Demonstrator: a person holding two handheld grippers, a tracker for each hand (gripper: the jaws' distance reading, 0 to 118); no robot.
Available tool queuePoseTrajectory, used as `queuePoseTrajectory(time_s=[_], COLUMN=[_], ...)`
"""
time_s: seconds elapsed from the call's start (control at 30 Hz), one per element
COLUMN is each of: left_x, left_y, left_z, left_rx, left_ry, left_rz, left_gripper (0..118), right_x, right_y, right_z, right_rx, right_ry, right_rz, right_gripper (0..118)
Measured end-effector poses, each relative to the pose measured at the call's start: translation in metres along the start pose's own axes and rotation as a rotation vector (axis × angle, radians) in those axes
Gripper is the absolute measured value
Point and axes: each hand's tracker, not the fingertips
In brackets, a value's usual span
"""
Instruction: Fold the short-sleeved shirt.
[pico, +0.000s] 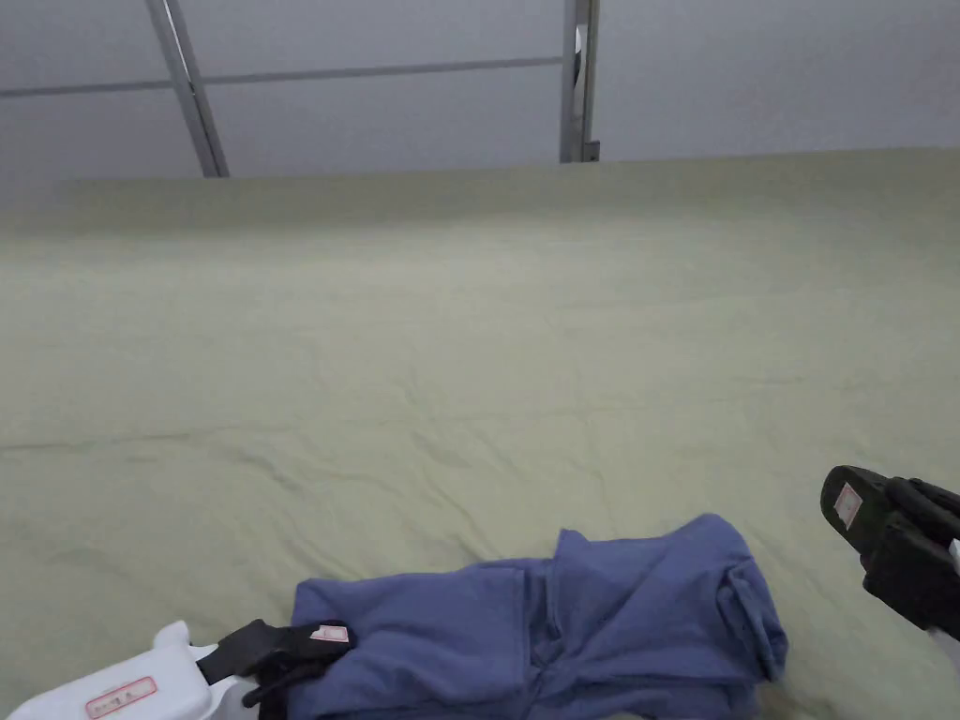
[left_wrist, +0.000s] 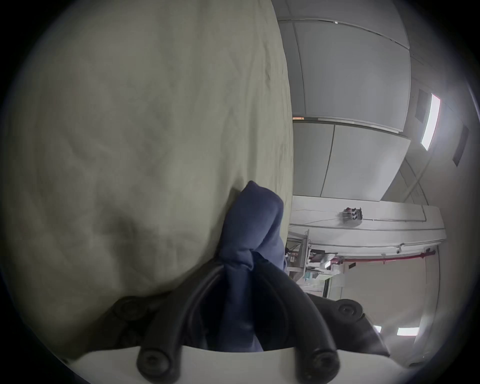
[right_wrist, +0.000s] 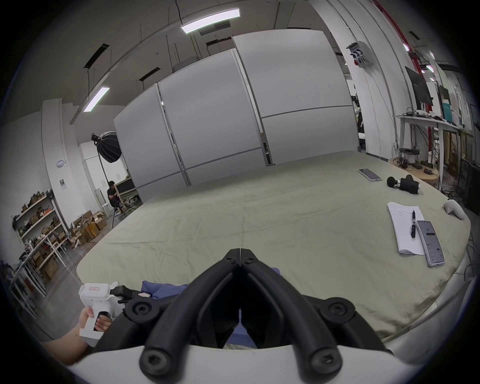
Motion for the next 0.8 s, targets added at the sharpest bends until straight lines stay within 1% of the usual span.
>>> queuePoseTrajectory(time_s=[0.07, 0.13, 0.2, 0.27, 0.3, 0.37, 0.43, 0.47, 0.53, 0.57, 0.6, 0.63, 0.67, 0.73, 0.77, 0.8], left_x=[0.015, 0.026, 0.036, 0.058, 0.056, 0.087, 0.104, 0.121, 0.146, 0.166, 0.172, 0.174, 0.172, 0.155, 0.147, 0.139], left_y=[-0.007, -0.008, 0.007, 0.005, 0.031, 0.018, 0.021, 0.011, -0.006, -0.044, -0.056, -0.066, -0.078, -0.084, -0.089, -0.091], left_z=[0.027, 0.057, 0.099, 0.123, 0.134, 0.134, 0.121, 0.102, 0.062, 0.033, 0.002, -0.024, -0.053, -0.1, -0.115, -0.122], left_rx=[0.031, 0.087, 0.206, 0.269, 0.286, 0.291, 0.233, 0.181, 0.093, 0.051, 0.002, -0.035, -0.069, -0.198, -0.25, -0.283], left_ry=[0.037, 0.042, 0.087, 0.209, 0.268, 0.345, 0.269, 0.217, 0.164, 0.143, 0.124, 0.12, 0.146, 0.216, 0.225, 0.226], left_rz=[-0.07, -0.106, -0.15, -0.233, -0.298, -0.419, -0.511, -0.548, -0.598, -0.629, -0.66, -0.675, -0.672, -0.72, -0.696, -0.657], left_gripper=[13, 13, 13, 13, 13, 13, 13, 13, 13, 13, 13, 13, 13, 14, 27, 49], right_x=[0.002, 0.005, 0.007, 0.01, 0.01, 0.009, 0.009, 0.008, 0.008, 0.008, 0.008, 0.009, 0.01, 0.015, 0.018, 0.021], right_y=[0.003, 0.003, 0.003, 0.001, 0.0, -0.002, -0.002, -0.002, -0.002, -0.003, -0.003, -0.003, -0.002, -0.003, -0.003, -0.003], right_z=[0.001, 0.002, 0.002, 0.0, -0.001, -0.005, -0.006, -0.005, -0.004, -0.001, 0.002, 0.005, 0.009, 0.016, 0.019, 0.023], right_rx=[0.009, 0.017, 0.021, 0.022, 0.022, 0.019, 0.019, 0.02, 0.024, 0.028, 0.032, 0.034, 0.037, 0.042, 0.044, 0.047], right_ry=[-0.003, -0.008, -0.008, -0.005, -0.003, 0.006, 0.016, 0.022, 0.027, 0.028, 0.023, 0.018, 0.008, -0.012, -0.019, -0.026], right_rz=[0.001, -0.005, -0.018, -0.024, -0.028, -0.033, -0.041, -0.044, -0.042, -0.038, -0.033, -0.028, -0.023, -0.02, -0.021, -0.022], right_gripper=[2, 2, 2, 2, 2, 2, 2, 2, 2, 2, 2, 2, 2, 2, 2, 2])
